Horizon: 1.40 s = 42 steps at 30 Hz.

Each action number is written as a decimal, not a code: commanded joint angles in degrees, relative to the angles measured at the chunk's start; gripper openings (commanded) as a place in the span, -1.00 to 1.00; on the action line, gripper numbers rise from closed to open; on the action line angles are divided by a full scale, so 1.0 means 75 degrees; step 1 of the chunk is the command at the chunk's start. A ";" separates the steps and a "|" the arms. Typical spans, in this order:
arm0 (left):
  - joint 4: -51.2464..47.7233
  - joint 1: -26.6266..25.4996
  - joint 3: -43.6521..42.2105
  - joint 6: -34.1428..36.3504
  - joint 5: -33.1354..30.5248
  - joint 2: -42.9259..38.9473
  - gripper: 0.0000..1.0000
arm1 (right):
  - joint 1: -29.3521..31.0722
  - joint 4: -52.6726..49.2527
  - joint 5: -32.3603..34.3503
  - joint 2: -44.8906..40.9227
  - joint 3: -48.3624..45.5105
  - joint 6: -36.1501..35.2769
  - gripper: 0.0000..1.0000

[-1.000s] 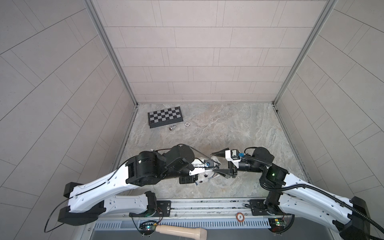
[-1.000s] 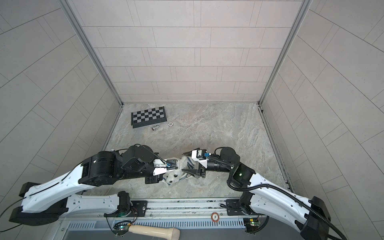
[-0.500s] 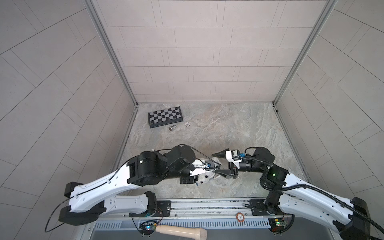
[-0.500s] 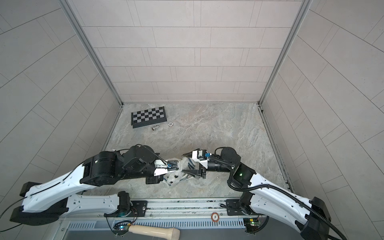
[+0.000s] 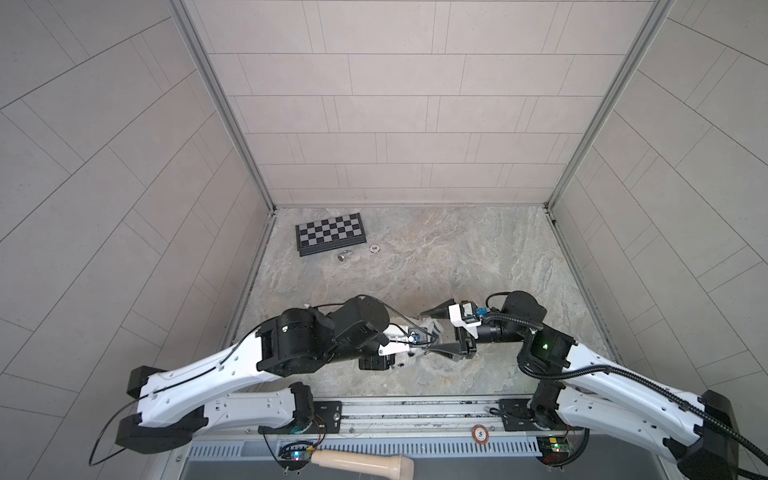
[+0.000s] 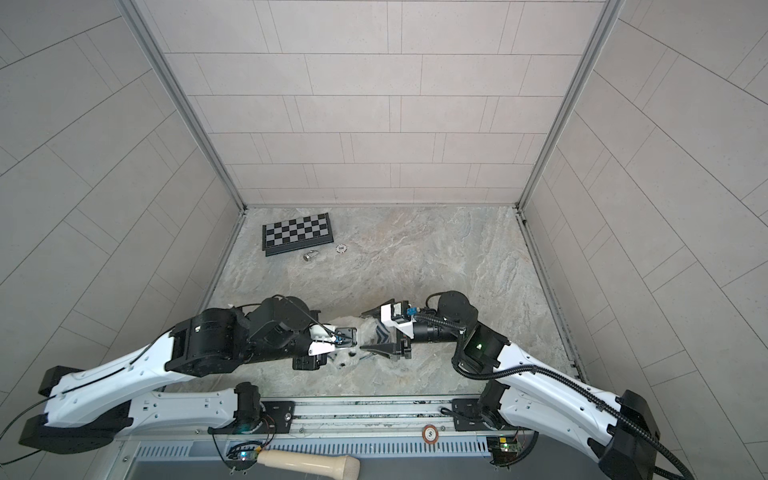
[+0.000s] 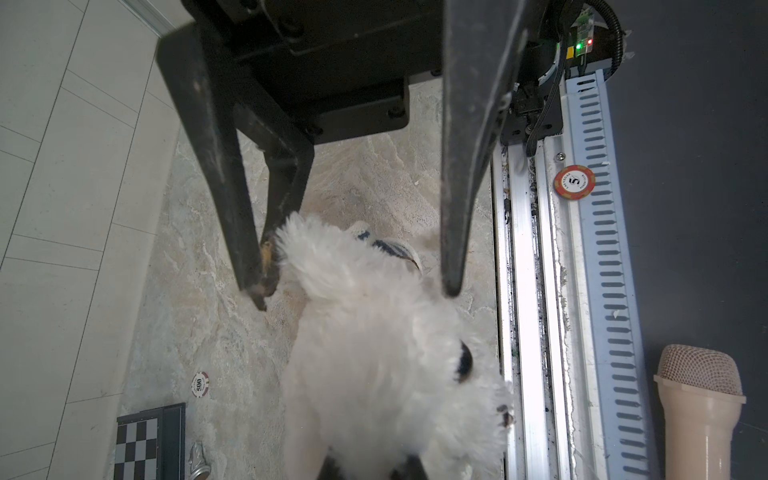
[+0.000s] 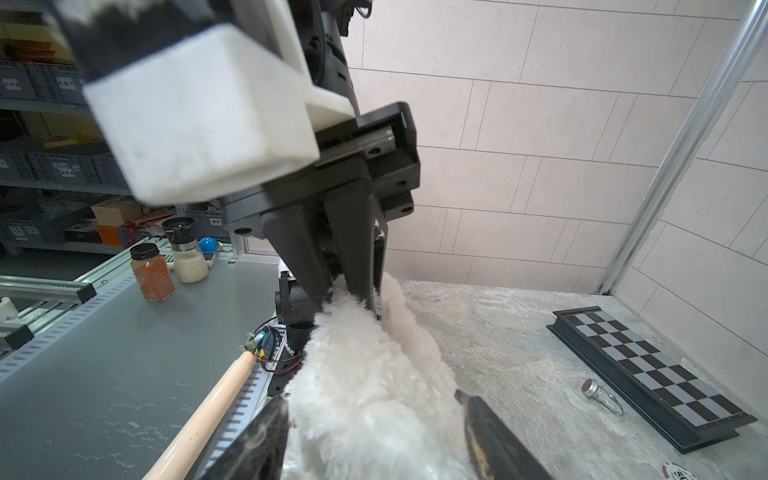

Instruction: Dress the teddy bear

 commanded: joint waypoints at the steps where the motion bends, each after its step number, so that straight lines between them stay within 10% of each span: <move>1: 0.0311 -0.0039 0.0058 0.0160 -0.0011 0.0022 -1.00 | 0.0018 0.0171 -0.0101 0.0012 0.0107 -0.0207 0.34; 21: 0.0527 -0.0050 0.0210 0.0357 0.0190 0.0335 -1.00 | 0.0136 0.0099 0.0175 0.0736 0.0122 -0.0417 -0.05; 32: 0.1016 -0.0049 -0.0211 0.0121 0.0113 0.0072 -0.97 | 0.0137 0.0333 0.0568 0.0456 -0.0141 -0.0372 -0.82; 42: 0.1851 -0.0040 -0.1209 -0.0984 -0.0368 -0.1140 0.45 | 0.0112 0.0608 0.1022 0.0057 -0.0430 -0.0390 -1.00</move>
